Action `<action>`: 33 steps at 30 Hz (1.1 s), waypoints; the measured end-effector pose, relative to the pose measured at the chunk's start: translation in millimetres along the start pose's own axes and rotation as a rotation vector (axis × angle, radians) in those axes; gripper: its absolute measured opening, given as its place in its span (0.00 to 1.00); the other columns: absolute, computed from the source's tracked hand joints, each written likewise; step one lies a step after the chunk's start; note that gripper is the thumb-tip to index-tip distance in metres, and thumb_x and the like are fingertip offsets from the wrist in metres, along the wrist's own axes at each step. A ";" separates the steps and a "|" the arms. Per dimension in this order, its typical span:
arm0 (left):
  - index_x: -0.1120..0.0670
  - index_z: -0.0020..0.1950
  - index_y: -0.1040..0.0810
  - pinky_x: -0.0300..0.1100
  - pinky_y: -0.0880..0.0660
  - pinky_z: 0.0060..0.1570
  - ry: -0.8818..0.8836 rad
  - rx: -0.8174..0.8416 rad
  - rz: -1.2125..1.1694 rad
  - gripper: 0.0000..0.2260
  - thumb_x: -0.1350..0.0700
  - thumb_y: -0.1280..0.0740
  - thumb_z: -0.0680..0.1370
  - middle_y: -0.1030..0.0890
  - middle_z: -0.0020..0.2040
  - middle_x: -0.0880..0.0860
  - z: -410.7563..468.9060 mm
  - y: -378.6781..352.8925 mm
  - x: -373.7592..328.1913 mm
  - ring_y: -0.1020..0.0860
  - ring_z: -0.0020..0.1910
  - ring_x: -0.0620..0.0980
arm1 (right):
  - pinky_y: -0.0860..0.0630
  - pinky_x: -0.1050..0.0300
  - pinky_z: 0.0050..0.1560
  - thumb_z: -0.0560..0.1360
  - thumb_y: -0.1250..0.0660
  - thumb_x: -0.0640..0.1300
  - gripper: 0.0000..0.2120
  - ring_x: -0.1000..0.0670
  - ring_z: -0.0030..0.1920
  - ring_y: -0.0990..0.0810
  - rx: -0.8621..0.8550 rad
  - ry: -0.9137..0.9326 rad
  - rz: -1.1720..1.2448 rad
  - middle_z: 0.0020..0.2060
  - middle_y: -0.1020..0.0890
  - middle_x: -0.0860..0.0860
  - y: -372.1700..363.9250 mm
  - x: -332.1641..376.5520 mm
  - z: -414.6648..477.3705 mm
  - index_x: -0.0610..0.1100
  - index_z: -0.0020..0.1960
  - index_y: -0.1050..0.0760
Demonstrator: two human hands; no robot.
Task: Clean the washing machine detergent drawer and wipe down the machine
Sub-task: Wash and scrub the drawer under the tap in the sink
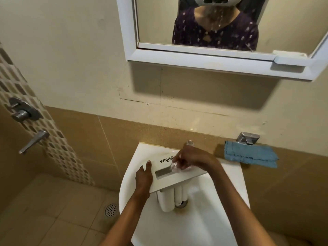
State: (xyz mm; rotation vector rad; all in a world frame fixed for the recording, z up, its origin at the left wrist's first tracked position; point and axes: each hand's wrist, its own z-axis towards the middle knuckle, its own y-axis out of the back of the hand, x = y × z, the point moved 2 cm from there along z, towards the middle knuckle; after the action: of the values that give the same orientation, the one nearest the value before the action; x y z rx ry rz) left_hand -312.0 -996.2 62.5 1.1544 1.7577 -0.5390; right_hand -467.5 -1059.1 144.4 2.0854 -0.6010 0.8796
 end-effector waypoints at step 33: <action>0.54 0.58 0.30 0.29 0.34 0.14 0.217 0.130 -0.188 0.13 0.46 0.43 0.81 0.26 0.33 0.53 21.1 25.9 -15.2 0.25 0.24 0.46 | 0.31 0.61 0.40 0.79 0.40 0.41 0.11 0.51 0.39 0.26 -0.659 -0.116 0.555 0.39 0.22 0.49 -11.4 -117.4 -25.2 0.38 0.55 0.22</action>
State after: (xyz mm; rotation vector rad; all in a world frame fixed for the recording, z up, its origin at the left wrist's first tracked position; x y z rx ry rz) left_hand -277.7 -1007.3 69.1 1.1793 2.0569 -0.6692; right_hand -545.8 -1018.3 62.2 1.3863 -1.3666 0.7156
